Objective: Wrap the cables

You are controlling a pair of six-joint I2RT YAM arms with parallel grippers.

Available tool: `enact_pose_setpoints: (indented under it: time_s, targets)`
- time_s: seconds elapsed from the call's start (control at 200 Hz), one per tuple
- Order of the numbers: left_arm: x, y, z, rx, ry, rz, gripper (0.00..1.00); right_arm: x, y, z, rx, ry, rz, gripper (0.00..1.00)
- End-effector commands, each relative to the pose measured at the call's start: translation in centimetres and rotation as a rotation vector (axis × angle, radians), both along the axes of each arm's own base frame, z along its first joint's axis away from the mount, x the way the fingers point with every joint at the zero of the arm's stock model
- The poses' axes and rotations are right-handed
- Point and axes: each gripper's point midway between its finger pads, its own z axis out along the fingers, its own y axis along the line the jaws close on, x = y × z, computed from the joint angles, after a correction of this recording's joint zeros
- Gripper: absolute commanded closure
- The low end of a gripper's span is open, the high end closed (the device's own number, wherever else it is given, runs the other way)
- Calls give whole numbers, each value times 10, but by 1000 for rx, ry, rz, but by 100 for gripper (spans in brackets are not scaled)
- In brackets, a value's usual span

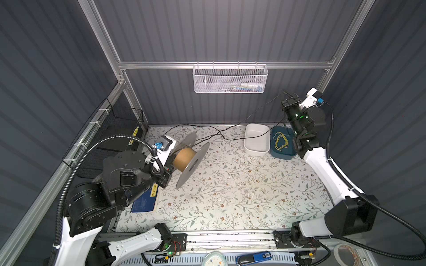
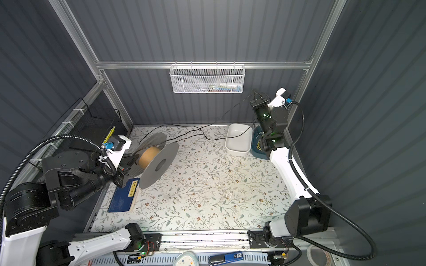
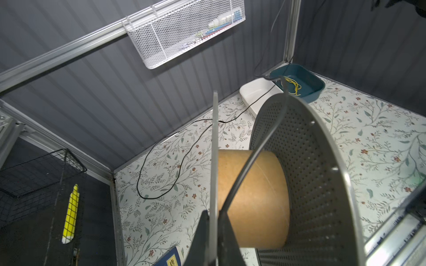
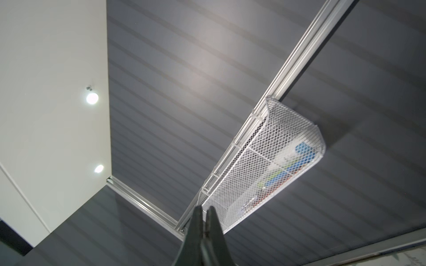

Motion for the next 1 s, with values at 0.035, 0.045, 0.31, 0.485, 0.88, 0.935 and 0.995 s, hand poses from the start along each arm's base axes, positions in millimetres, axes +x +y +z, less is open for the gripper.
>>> enact_pose_setpoints:
  time_s: [0.035, 0.045, 0.31, 0.485, 0.88, 0.935, 0.995]
  targets:
    - [-9, -5, 22, -97, -31, -51, 100, 28, -14, -35, -101, 124, -90, 100]
    - [-9, -5, 23, -101, -35, -54, 100, 30, -13, -38, -108, 130, -92, 100]
    - [-18, -23, 75, -244, -127, -163, 100, 42, 11, -125, -224, 279, -65, 100]
    - [-2, -14, 121, -364, -253, -55, 100, 20, 34, -166, -280, 323, -26, 100]
    - [74, -37, 143, -515, -439, 230, 100, -86, 154, -191, -507, 229, 184, 100]
    - [87, -47, 138, -508, -460, 256, 100, -105, 166, -188, -513, 206, 212, 100]
    - [100, -56, 129, -502, -467, 288, 100, -126, 178, -184, -526, 177, 240, 100]
